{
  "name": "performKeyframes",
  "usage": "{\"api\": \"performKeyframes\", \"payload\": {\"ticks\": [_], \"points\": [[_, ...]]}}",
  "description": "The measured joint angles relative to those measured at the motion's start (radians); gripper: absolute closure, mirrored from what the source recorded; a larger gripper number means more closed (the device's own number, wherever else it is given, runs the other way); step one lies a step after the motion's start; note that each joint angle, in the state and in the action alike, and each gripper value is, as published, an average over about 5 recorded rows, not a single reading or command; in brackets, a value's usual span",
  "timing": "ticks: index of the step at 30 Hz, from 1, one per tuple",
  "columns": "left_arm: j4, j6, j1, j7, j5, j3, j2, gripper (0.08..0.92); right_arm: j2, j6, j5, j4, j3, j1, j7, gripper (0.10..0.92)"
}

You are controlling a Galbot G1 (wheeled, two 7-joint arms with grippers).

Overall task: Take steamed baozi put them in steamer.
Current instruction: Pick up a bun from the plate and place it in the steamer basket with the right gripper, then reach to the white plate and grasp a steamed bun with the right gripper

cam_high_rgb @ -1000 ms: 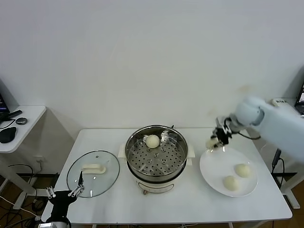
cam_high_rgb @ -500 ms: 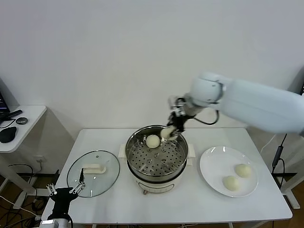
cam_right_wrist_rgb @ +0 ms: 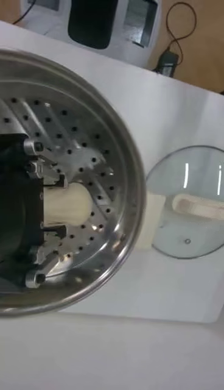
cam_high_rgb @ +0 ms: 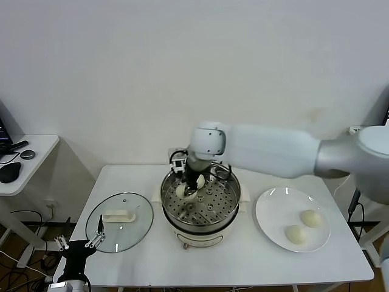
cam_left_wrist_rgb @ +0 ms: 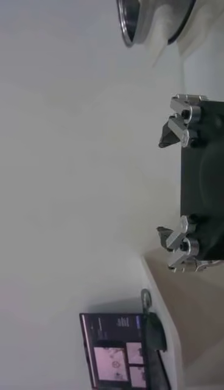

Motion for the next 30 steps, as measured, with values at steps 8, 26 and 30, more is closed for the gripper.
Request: {"api": "performKeyframes", "payload": {"ticks": [8, 26, 30], "points": [[0.004, -0.006, 0.000, -0.002, 0.000, -0.009, 0.001, 0.177, 0.058, -0.024, -0.016, -0.063, 0.003, -0.047, 0.016, 0.618], [0.014, -0.004, -0.013, 0.000, 0.003, 0.012, 0.011, 0.177, 0.018, -0.034, -0.003, -0.057, 0.043, -0.034, -0.014, 0.210], [0.014, -0.003, -0.017, 0.000, 0.001, 0.015, 0.018, 0.177, -0.069, -0.020, -0.015, 0.021, 0.034, 0.027, -0.063, 0.203]]}}
